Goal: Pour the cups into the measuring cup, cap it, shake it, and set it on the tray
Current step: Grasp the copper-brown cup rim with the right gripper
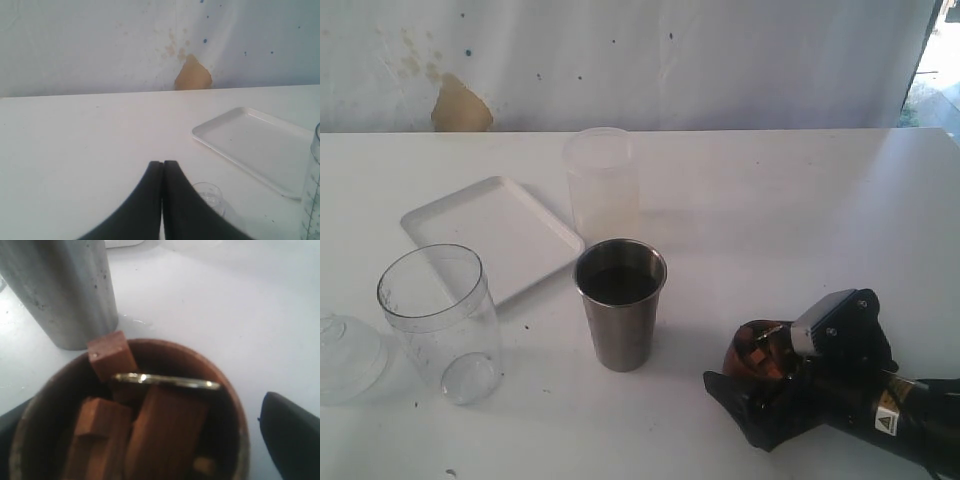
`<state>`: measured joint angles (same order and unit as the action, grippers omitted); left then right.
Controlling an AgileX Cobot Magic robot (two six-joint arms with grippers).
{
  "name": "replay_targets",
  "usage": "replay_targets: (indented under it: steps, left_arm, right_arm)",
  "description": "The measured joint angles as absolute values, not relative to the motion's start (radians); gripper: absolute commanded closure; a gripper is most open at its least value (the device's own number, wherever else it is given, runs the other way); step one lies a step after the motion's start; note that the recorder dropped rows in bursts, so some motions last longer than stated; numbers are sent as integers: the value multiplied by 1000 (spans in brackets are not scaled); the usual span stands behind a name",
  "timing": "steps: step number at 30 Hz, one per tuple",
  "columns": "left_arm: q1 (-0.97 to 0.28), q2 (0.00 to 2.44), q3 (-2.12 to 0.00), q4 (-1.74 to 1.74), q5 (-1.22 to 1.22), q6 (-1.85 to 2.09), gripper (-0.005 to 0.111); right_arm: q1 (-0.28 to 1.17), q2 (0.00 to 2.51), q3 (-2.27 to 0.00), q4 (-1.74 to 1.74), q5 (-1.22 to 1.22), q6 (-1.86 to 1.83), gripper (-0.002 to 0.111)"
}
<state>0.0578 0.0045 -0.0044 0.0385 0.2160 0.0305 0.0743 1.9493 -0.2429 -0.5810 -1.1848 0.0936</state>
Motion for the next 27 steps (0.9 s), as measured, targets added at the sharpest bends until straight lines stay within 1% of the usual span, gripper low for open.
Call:
replay_targets:
  steps: [16, 18, 19, 20, 21, 22, 25, 26, 27]
  left_arm:
    - [58, 5, -4, 38, 216, 31, 106]
    - [58, 5, -4, 38, 216, 31, 106]
    - [58, 5, -4, 38, 216, 31, 106]
    - [58, 5, -4, 38, 216, 31, 106]
    - [58, 5, -4, 38, 216, 31, 106]
    - [58, 5, -4, 38, 216, 31, 106]
    - [58, 5, -4, 38, 216, 31, 106]
    - [58, 5, -4, 38, 216, 31, 106]
    - [58, 5, -4, 38, 216, 31, 106]
  right_arm:
    - [74, 1949, -243, -575, -1187, 68, 4]
    - [74, 1949, -243, -573, -1189, 68, 9]
    - [74, 1949, -243, -573, -1189, 68, 13]
    - [74, 1949, -243, -573, -1189, 68, 21]
    - [74, 1951, -243, -569, -1187, 67, 33]
    - [74, 1953, -243, -562, -1182, 67, 47]
    - [74, 1953, -243, -557, -1178, 64, 95]
    - [74, 1953, -243, -557, -1178, 64, 107]
    - [74, 1949, -243, -557, -1174, 64, 107]
